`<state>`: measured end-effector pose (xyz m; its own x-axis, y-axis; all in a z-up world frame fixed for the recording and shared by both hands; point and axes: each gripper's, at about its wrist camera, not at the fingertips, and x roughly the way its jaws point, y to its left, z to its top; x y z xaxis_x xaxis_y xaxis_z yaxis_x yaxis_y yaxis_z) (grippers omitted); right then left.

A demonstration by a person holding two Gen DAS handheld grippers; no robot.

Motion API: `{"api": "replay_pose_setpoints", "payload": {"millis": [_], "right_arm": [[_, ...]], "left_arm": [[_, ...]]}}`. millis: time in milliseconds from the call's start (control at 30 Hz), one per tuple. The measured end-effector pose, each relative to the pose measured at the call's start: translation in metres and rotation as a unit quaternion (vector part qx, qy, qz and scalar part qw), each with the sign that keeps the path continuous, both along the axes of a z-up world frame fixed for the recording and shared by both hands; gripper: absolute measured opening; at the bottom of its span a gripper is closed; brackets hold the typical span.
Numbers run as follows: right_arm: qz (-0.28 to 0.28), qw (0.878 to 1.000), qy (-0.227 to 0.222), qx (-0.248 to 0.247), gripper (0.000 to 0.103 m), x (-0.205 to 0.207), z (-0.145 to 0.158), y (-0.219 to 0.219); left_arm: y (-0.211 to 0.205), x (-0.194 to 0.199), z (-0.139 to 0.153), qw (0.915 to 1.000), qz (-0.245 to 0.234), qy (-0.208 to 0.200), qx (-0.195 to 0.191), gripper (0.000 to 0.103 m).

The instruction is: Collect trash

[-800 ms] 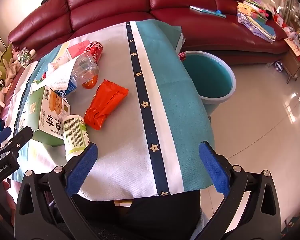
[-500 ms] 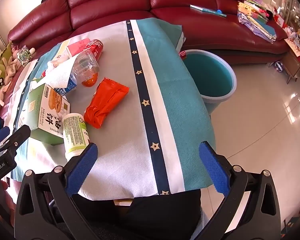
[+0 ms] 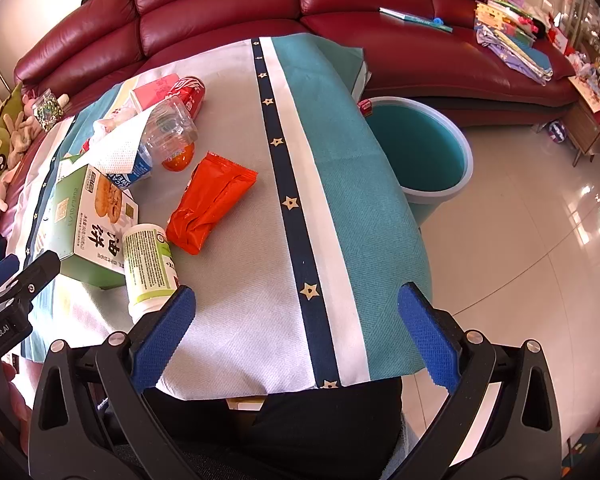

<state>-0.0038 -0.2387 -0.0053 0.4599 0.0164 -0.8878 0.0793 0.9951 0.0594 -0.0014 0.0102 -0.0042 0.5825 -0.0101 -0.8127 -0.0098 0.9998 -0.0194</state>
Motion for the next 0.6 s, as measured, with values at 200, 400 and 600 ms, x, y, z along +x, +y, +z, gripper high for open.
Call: {"api": "replay_pose_setpoints", "payload": {"millis": [200, 400, 600], "right_arm": [[0.000, 1.000, 0.001, 0.000, 0.097, 0.0001, 0.0001, -0.0004], [-0.001, 1.000, 0.001, 0.000, 0.097, 0.0002, -0.0001, -0.0004], [-0.001, 1.000, 0.001, 0.000, 0.097, 0.0000, 0.0000, -0.0011]], "left_arm": [[-0.0002, -0.0007, -0.0007, 1.0000, 0.001, 0.000, 0.000, 0.100], [0.0024, -0.0006, -0.0021, 1.0000, 0.005, -0.001, 0.000, 0.100], [0.0033, -0.0014, -0.0011, 1.0000, 0.009, -0.001, -0.001, 0.100]]}}
